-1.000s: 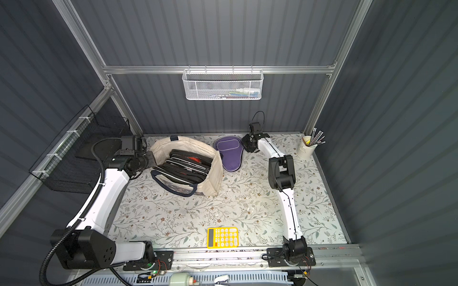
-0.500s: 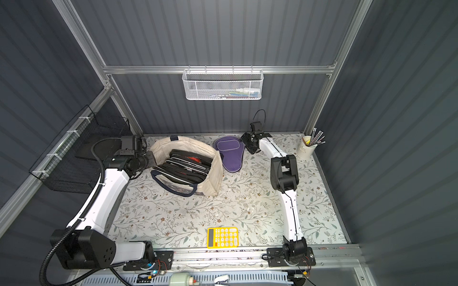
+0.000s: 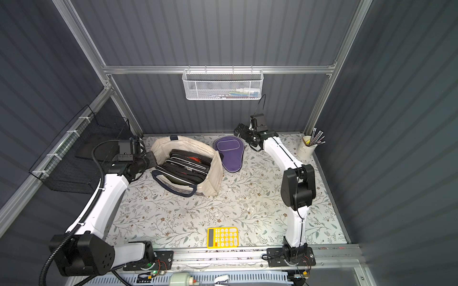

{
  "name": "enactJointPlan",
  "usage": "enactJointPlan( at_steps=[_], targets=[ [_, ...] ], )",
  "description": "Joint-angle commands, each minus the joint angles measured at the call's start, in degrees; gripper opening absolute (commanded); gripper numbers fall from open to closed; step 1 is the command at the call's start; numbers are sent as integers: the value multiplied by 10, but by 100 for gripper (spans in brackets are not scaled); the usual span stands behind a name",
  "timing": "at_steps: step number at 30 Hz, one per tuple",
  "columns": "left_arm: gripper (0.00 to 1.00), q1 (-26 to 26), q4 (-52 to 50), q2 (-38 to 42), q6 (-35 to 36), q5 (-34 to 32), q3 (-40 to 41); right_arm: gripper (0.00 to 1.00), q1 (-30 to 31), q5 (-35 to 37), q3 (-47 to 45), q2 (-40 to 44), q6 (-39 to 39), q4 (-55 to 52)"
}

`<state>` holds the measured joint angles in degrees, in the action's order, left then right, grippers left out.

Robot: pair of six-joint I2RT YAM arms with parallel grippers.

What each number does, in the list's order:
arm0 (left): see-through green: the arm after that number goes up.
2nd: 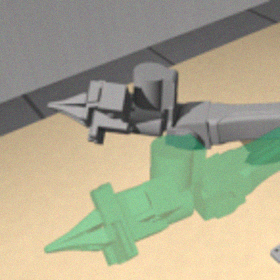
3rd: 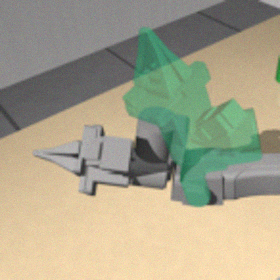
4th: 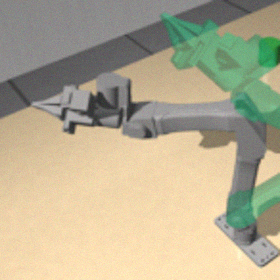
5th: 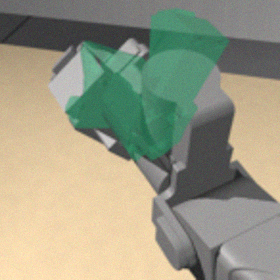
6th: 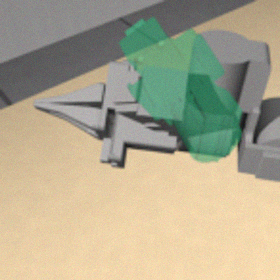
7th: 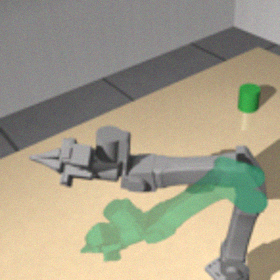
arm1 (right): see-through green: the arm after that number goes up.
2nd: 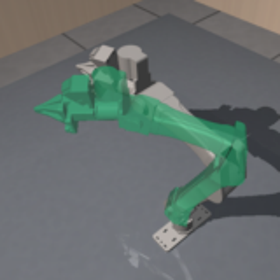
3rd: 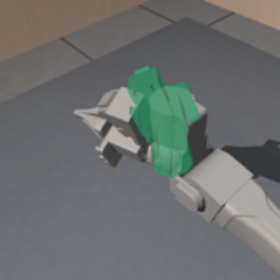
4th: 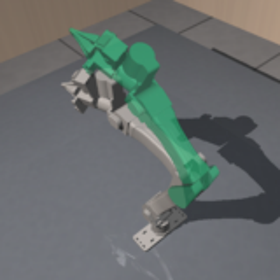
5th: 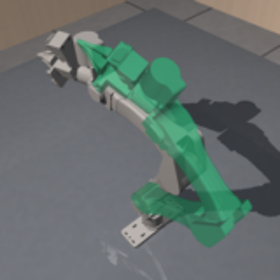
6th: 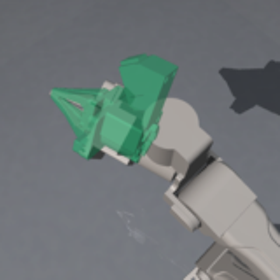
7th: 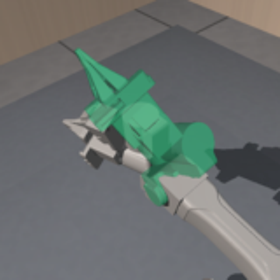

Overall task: Remove the ping pong set from the canvas bag
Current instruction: Place the ping pong set at the center of the board, then pick up the ping pong set from the canvas bag.

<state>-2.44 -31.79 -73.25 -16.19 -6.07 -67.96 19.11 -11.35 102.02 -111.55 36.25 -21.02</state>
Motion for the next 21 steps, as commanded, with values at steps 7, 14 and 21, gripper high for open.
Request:
enactJointPlan(
  at_steps=[7, 14, 21],
  targets=[
    [0, -1, 3, 13, 19, 66, 69, 99, 150, 18, -69, 147, -202, -28],
    [0, -2, -17, 7, 11, 49, 107, 98, 270, 20, -68, 181, -306, -68],
    [0, -2, -15, -12, 12, 60, 105, 90, 335, -10, -60, 148, -369, -86]
  ],
)
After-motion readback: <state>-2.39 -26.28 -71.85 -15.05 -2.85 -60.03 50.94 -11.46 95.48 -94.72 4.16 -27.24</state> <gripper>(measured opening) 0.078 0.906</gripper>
